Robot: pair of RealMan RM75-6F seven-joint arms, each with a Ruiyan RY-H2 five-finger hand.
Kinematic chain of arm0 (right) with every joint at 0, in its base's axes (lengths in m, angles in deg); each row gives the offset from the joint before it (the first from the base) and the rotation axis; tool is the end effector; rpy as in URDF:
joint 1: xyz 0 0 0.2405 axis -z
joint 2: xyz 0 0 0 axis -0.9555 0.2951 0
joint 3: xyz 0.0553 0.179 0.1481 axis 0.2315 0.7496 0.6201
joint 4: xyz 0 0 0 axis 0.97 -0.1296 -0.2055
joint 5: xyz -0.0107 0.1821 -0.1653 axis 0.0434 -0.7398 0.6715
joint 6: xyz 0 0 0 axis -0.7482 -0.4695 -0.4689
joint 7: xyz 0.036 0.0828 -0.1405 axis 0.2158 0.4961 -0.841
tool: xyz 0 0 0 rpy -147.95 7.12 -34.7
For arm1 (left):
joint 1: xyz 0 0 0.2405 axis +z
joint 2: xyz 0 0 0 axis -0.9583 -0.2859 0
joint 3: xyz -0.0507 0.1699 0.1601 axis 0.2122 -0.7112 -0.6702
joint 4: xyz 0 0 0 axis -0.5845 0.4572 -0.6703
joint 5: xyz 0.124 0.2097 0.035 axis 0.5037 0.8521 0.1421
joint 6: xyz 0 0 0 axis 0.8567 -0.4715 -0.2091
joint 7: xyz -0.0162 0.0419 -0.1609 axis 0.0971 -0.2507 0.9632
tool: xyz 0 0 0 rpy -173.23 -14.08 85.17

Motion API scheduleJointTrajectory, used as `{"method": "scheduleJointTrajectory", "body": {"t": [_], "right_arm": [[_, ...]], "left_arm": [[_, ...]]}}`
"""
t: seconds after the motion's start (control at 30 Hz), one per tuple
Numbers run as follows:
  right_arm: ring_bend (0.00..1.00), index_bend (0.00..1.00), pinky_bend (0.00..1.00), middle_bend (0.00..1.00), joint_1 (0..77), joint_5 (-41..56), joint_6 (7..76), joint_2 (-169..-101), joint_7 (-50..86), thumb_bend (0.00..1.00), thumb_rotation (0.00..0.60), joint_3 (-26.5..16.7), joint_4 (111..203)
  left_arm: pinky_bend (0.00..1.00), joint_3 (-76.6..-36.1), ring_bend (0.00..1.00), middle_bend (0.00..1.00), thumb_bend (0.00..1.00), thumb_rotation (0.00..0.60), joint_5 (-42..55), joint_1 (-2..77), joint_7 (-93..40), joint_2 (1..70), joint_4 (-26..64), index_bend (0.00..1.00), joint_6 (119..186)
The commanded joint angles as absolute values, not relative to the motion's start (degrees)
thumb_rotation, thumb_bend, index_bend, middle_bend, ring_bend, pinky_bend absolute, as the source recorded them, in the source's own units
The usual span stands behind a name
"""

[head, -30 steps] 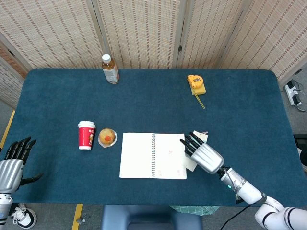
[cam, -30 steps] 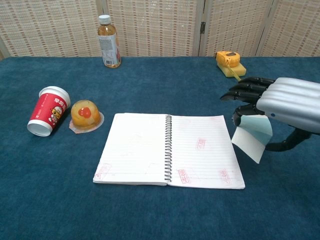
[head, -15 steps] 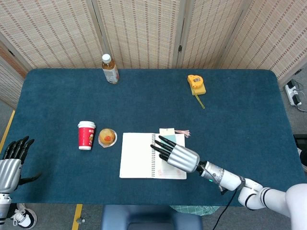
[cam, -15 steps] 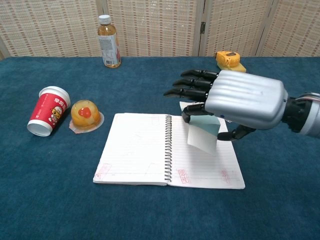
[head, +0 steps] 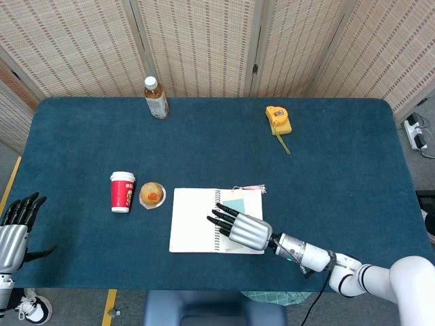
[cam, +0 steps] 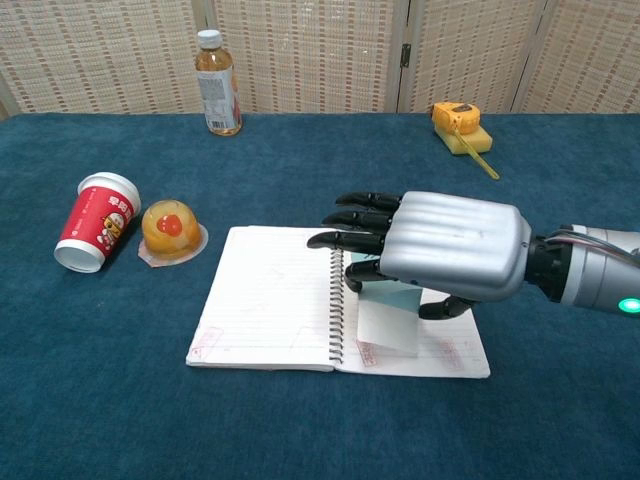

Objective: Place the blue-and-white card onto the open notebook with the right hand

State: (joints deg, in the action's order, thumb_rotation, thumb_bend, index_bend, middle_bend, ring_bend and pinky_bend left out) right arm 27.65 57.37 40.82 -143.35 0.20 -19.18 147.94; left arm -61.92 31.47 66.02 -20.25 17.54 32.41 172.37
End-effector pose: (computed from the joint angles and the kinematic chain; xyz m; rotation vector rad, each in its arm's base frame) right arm -0.1370 -0.3020 -0.0929 2.4034 0.1428 0.9503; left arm -0.3240 0.2212 0.1206 -1.4110 -0.8980 -0.9361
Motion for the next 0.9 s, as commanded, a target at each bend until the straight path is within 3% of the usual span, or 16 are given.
{"method": "scheduleJointTrajectory", "body": {"t": [0.03, 0.67, 0.8, 0.9], "right_arm": [[0.05, 0.41, 0.00, 0.08, 27.6, 56.9, 40.1, -143.4, -0.7, 0.24, 0.600, -19.5, 148.5], [0.06, 0.40, 0.00, 0.08, 28.9, 52.7, 41.5, -142.5, -0.4, 0.23, 0.600, -18.7, 150.9], [0.05, 0.33, 0.00, 0.08, 29.8, 45.2, 37.4, -141.6, 1.9, 0.23, 0.600, -16.2, 154.6], [0.06, 0.21, 0.00, 0.11, 29.9, 36.4, 31.4, -140.0, 2.6, 0.24, 0.600, -13.1, 159.7]], "left_arm": [[0.00, -62.0, 0.00, 0.06, 0.15, 0.600, 31.5, 66.0, -20.2, 17.5, 32.4, 0.12, 172.4], [0.00, -62.1, 0.00, 0.06, 0.15, 0.600, 32.0, 66.1, -19.8, 17.4, 32.4, 0.12, 172.6], [0.00, -62.1, 0.00, 0.06, 0.15, 0.600, 32.0, 66.1, -20.0, 17.5, 32.5, 0.12, 172.6], [0.00, -62.1, 0.00, 0.06, 0.15, 0.600, 32.0, 66.1, -19.8, 17.4, 32.5, 0.12, 172.6]]}}
